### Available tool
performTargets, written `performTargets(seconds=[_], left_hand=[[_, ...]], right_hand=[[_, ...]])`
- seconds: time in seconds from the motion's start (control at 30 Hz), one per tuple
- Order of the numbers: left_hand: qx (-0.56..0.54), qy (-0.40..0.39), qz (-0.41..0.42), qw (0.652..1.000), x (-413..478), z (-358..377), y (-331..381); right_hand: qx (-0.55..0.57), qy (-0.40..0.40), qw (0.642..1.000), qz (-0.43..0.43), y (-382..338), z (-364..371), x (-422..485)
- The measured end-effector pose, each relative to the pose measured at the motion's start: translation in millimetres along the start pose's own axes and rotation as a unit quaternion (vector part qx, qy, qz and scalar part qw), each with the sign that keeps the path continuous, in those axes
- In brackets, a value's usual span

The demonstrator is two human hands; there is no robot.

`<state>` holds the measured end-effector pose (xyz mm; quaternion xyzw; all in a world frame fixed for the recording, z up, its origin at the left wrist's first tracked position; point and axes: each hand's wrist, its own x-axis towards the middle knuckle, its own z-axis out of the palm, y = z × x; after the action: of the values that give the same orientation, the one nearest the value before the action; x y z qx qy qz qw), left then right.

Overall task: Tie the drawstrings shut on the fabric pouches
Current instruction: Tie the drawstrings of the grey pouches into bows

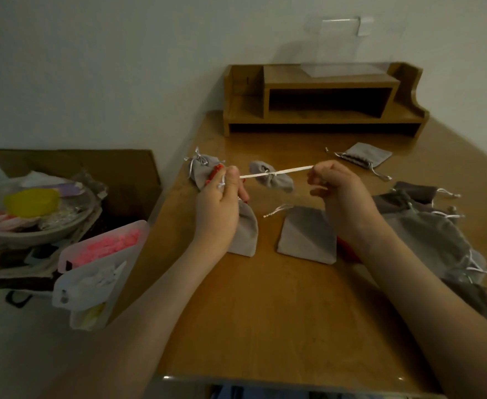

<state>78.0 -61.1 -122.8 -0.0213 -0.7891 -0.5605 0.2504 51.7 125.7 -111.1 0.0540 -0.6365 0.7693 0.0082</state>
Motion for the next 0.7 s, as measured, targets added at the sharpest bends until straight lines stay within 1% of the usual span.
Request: performTargets(seconds=[0.03,0.1,0.2,0.27,0.33,0.4,0.47,0.53,0.6,0.7], left_hand=[[-0.03,-0.01,-0.008,0.999,0,0,0],[-0.103,-0.033,-0.041,0.993,-1,0,3],[-0.191,-0.069,-0.08,0.976,-1,-1,8],[-0.221,-0.085,-0.068,0.969,-2,-2,10],[-0.219,-0.096,-0.035,0.97,-3,-4,10],[-0.199,-0.116,0.005,0.973,-5,-4,11],[-0.187,-0.147,0.025,0.971,-6,-3,13],[-0.17,-0.163,0.017,0.972,-8,-1,14],[-0.143,-0.159,0.009,0.977,-10,1,14],[-0.112,-0.143,0.037,0.983,-11,1,12]], right_hand=[[0.006,-0.008,1.0,-0.029,-1,-1,1],[0.061,-0.052,0.995,-0.063,-3,-1,0],[0.162,-0.131,0.977,-0.048,-8,3,-6],[0.19,-0.156,0.969,-0.021,-11,6,-10],[0.178,-0.161,0.971,-0.005,-14,9,-13],[0.136,-0.155,0.979,0.003,-15,12,-14],[0.095,-0.153,0.983,0.014,-14,13,-13],[0.072,-0.172,0.982,0.027,-11,13,-12],[0.052,-0.2,0.978,0.028,-9,14,-12],[0.013,-0.247,0.969,0.023,-9,16,-14]])
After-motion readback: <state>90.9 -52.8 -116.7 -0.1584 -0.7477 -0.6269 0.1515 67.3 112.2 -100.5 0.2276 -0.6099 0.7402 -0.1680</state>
